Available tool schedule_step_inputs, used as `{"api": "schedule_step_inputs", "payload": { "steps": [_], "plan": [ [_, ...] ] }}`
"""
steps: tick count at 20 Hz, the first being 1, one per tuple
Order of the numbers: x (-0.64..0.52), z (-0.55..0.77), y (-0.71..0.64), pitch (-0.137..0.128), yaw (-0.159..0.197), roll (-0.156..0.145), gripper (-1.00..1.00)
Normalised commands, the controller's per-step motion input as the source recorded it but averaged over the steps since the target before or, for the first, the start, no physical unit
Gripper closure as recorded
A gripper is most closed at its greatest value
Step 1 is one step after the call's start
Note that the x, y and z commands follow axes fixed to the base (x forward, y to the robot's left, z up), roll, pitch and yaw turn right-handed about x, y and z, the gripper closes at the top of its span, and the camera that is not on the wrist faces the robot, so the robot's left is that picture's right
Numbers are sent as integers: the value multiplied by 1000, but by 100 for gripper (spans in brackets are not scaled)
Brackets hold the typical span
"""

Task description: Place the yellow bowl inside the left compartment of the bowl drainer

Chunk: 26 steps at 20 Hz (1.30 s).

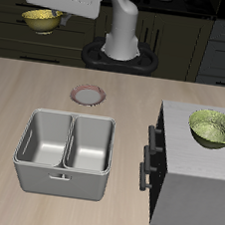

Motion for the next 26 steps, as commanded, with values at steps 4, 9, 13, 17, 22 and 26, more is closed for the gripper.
{"api": "schedule_step_inputs", "payload": {
  "steps": [4, 9, 13, 17, 22, 26],
  "plan": [
    [78, 94, 140, -13, 9, 14, 100],
    [123, 74, 144, -5, 12, 12, 100],
    [202, 194, 235, -17, -2, 24, 100],
    [257, 158, 355, -20, 3, 32, 100],
    [206, 133, 244, -6, 0, 23, 100],
    [227, 188, 211, -16, -9, 2, 100]
  ]
}}
